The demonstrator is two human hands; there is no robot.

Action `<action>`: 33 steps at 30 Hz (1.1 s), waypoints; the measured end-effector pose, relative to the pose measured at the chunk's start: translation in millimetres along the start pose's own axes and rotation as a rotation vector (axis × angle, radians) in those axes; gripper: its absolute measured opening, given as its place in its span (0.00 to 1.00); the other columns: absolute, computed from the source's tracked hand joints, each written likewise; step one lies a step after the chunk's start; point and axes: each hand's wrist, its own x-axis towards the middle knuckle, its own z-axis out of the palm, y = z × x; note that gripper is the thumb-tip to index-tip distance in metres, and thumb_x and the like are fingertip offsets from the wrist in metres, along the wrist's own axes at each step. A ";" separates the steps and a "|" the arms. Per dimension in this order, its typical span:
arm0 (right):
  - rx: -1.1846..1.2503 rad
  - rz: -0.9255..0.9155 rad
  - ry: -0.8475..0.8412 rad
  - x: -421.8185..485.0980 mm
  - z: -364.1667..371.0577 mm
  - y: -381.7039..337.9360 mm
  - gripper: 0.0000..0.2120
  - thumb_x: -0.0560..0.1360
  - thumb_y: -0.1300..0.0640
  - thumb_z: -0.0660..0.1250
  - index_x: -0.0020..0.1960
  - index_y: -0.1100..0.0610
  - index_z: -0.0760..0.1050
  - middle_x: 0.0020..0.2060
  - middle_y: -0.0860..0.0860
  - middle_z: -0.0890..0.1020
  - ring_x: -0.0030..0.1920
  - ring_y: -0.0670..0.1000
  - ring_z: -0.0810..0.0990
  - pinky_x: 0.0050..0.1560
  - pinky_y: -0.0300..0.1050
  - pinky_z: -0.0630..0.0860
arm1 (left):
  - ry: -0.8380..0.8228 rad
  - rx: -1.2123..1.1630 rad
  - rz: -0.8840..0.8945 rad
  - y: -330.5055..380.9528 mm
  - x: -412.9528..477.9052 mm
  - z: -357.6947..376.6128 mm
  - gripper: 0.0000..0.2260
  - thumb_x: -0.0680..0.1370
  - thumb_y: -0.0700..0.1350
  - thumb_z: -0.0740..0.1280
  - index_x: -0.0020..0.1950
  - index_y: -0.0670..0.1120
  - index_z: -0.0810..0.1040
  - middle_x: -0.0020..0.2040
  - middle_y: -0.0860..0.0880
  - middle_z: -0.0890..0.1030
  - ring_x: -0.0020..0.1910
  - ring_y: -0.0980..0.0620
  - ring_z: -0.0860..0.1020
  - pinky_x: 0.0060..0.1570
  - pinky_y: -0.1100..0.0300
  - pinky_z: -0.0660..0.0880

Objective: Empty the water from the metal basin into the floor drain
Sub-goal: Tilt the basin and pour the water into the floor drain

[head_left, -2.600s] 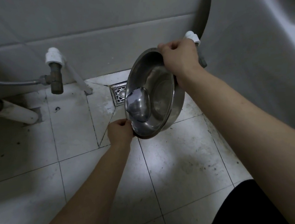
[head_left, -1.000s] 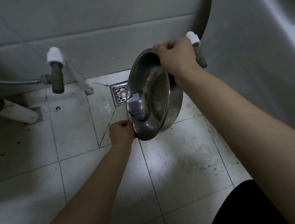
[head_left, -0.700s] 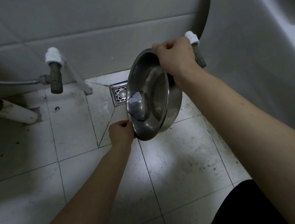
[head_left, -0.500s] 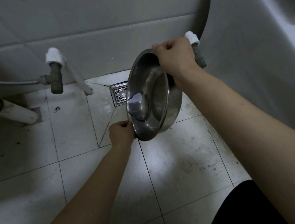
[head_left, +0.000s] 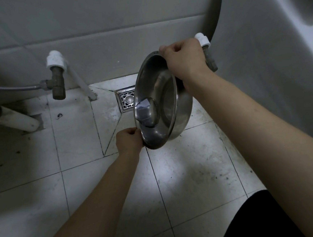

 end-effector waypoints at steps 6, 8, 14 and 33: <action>0.006 -0.010 0.000 1.0 0.6 0.9 0.19 0.80 0.49 0.67 0.47 0.65 0.83 0.43 0.61 0.86 0.48 0.61 0.85 0.57 0.60 0.82 | -0.002 0.006 -0.004 0.8 -1.1 0.8 0.07 0.80 0.35 0.68 0.54 0.40 0.85 0.47 0.42 0.85 0.47 0.41 0.85 0.55 0.44 0.83; 0.006 -0.021 -0.004 1.4 1.0 0.0 0.17 0.80 0.49 0.66 0.41 0.61 0.81 0.37 0.60 0.82 0.49 0.63 0.84 0.57 0.61 0.82 | -0.006 0.004 -0.002 0.5 -1.3 0.4 0.07 0.80 0.35 0.68 0.54 0.40 0.85 0.48 0.40 0.85 0.47 0.41 0.85 0.55 0.44 0.83; -0.006 -0.027 -0.004 1.0 1.1 0.0 0.18 0.81 0.49 0.65 0.41 0.62 0.78 0.36 0.57 0.77 0.50 0.66 0.83 0.55 0.62 0.82 | -0.011 0.006 -0.007 1.1 -2.0 0.0 0.08 0.80 0.35 0.68 0.55 0.39 0.85 0.46 0.43 0.84 0.46 0.42 0.84 0.54 0.46 0.83; -0.015 -0.063 0.006 1.9 2.6 -0.2 0.20 0.80 0.50 0.65 0.49 0.69 0.82 0.40 0.64 0.83 0.49 0.65 0.84 0.55 0.62 0.82 | -0.027 0.014 0.007 1.1 -3.6 -1.0 0.07 0.79 0.34 0.67 0.48 0.41 0.85 0.43 0.44 0.84 0.44 0.43 0.84 0.52 0.46 0.84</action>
